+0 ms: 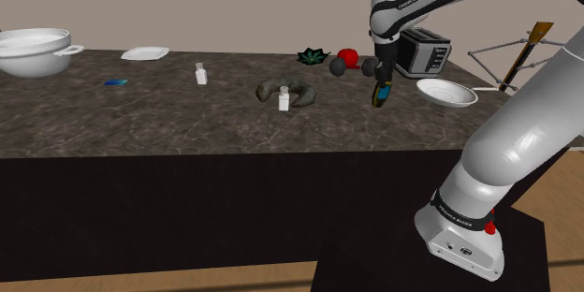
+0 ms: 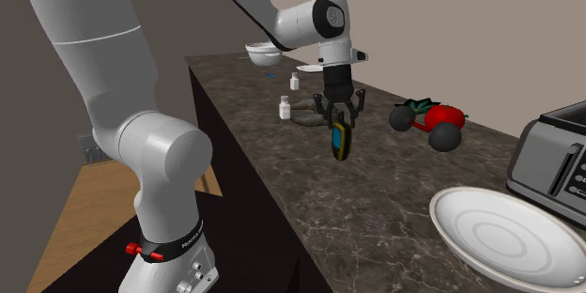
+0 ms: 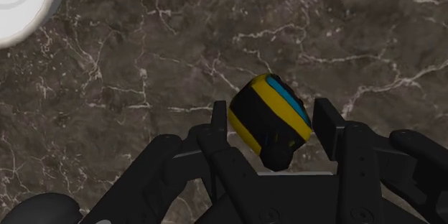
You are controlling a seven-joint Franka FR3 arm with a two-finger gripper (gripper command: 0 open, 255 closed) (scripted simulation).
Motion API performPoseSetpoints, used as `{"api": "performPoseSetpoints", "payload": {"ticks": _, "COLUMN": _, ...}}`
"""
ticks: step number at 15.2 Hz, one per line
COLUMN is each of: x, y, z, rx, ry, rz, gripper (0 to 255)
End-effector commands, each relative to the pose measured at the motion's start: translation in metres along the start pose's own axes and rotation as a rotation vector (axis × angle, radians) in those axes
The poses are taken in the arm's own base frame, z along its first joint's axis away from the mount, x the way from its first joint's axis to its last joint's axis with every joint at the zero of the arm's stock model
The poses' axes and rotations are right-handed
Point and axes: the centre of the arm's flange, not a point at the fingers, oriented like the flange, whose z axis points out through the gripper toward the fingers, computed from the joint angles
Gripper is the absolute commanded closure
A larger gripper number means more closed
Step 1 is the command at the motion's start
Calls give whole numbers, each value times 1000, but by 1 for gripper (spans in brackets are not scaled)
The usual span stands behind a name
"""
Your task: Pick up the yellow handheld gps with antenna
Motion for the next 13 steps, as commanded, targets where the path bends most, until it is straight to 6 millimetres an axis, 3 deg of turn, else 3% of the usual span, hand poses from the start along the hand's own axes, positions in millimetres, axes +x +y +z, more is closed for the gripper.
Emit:
{"api": "performPoseSetpoints", "payload": {"ticks": 1, "x": -3, "y": 2, "z": -10, "rx": 0, "ry": 0, "rz": 0, "gripper": 255}}
{"api": "performPoseSetpoints", "payload": {"ticks": 11, "x": -14, "y": 13, "z": -60, "rx": 0, "ry": 0, "rz": 0, "gripper": 255}}
{"api": "performPoseSetpoints", "payload": {"ticks": 13, "x": -14, "y": 13, "z": -61, "rx": 0, "ry": 0, "rz": 0, "gripper": 255}}
